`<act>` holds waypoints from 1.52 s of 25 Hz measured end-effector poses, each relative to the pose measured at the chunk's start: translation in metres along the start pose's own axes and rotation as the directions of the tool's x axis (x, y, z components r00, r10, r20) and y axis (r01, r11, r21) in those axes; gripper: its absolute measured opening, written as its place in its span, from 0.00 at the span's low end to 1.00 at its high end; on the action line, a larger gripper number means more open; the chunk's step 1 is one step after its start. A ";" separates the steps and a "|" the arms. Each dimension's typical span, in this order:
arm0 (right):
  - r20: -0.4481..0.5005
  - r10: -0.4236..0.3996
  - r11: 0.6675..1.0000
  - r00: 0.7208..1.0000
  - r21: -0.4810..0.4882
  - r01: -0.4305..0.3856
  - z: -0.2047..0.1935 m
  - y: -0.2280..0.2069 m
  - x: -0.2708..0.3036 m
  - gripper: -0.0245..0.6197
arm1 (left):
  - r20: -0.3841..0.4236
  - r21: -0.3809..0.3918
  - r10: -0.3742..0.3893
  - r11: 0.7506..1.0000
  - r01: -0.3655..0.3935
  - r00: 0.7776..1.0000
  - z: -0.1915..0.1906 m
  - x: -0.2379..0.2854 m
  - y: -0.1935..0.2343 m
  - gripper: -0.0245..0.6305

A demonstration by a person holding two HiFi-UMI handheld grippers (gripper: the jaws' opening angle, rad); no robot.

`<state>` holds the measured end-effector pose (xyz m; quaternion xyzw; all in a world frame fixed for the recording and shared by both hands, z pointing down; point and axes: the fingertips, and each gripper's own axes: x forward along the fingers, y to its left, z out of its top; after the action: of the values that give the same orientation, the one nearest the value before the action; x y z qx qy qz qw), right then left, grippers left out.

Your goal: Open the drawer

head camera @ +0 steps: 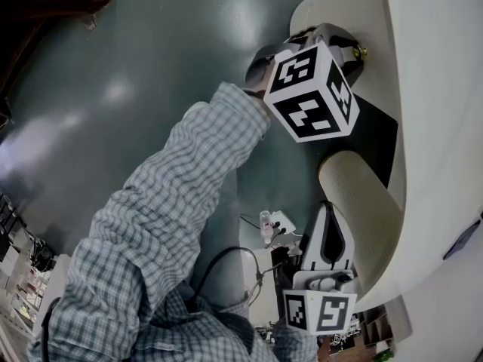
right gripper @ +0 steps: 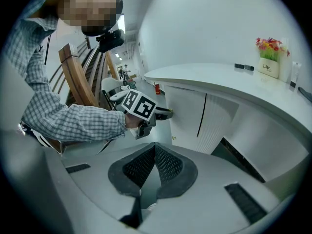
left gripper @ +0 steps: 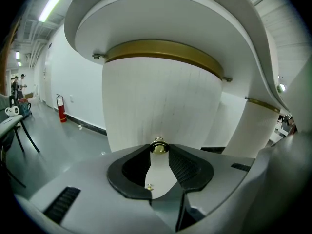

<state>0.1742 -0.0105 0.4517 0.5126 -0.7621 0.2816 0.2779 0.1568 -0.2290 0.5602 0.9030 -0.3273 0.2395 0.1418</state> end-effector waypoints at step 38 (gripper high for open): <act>0.059 -0.019 0.998 0.998 0.057 0.016 0.007 0.020 -0.018 0.05 | -0.044 -0.019 -0.023 1.000 0.022 0.999 -0.022 -0.020 -0.011 0.20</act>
<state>0.1603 0.0021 0.4312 0.5351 -0.7572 0.2852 0.2429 0.1427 -0.2015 0.5668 0.8997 -0.3162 0.2548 0.1603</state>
